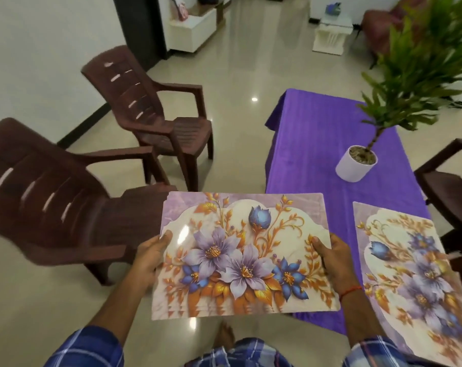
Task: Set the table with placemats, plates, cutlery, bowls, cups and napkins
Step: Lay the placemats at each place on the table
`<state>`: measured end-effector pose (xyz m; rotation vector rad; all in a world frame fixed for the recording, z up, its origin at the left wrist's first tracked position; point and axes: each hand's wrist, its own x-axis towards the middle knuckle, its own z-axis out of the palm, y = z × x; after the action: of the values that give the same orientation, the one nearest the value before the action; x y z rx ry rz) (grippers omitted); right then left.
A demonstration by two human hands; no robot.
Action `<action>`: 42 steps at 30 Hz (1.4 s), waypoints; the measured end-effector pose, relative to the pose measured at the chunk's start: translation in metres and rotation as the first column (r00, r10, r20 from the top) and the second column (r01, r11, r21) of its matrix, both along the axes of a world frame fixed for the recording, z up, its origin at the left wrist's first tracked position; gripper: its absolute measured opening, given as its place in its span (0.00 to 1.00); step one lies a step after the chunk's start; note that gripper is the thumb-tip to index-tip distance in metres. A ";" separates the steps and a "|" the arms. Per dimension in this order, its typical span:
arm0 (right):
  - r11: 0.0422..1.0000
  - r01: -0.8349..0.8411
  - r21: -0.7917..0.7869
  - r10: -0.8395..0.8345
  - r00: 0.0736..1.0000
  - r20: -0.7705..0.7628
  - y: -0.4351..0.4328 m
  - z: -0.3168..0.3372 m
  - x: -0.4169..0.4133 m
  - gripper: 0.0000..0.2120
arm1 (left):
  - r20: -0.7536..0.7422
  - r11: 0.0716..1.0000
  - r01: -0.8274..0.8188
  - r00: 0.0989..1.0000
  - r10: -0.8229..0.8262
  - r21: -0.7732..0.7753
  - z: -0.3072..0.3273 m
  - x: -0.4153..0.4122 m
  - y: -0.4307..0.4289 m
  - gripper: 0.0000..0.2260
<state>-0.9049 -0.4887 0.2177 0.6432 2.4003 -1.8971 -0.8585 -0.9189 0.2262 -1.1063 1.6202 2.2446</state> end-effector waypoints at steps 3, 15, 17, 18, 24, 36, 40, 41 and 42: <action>0.996 0.083 0.013 -0.084 0.996 0.026 0.019 -0.008 -0.003 0.12 | 0.010 0.995 0.102 0.995 -0.102 -0.005 -0.001 -0.042 0.016 0.19; 0.908 0.419 0.006 -0.418 0.906 0.060 0.059 -0.021 0.015 0.14 | 0.016 0.916 0.394 0.919 -0.394 -0.072 -0.009 -0.173 0.077 0.22; 0.884 0.467 0.022 -0.467 0.882 0.058 0.061 -0.019 0.018 0.14 | 0.023 0.889 0.444 0.896 -0.444 -0.112 -0.011 -0.195 0.090 0.19; 0.874 0.486 0.026 -0.487 0.872 0.056 0.062 -0.018 0.019 0.14 | 0.024 0.876 0.457 0.888 -0.459 -0.150 -0.010 -0.204 0.098 0.16; 0.775 0.621 0.119 -0.629 0.776 0.048 0.059 -0.022 0.017 0.14 | 0.015 0.797 0.565 0.818 -0.576 -0.214 -0.018 -0.275 0.141 0.16; 0.492 0.870 0.035 -0.865 0.483 0.134 0.002 -0.043 0.014 0.13 | 0.063 0.555 0.832 0.553 -0.831 0.010 -0.022 -0.380 0.166 0.10; 0.403 0.915 -0.008 -0.905 0.400 0.147 -0.020 -0.043 0.033 0.13 | 0.061 0.477 0.879 0.476 -0.877 -0.009 -0.016 -0.387 0.181 0.08; 0.388 0.921 -0.031 -0.911 0.388 0.142 -0.024 -0.044 0.036 0.13 | 0.057 0.463 0.886 0.464 -0.884 -0.015 -0.018 -0.388 0.183 0.08; 0.380 0.923 -0.055 -0.913 0.384 0.139 -0.028 -0.045 0.039 0.13 | 0.055 0.462 0.887 0.463 -0.885 -0.016 -0.020 -0.388 0.185 0.08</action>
<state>-0.8663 -0.5165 0.1730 2.4076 1.8815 -2.1172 -1.2466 -0.7336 0.2064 -0.1279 1.6466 1.4311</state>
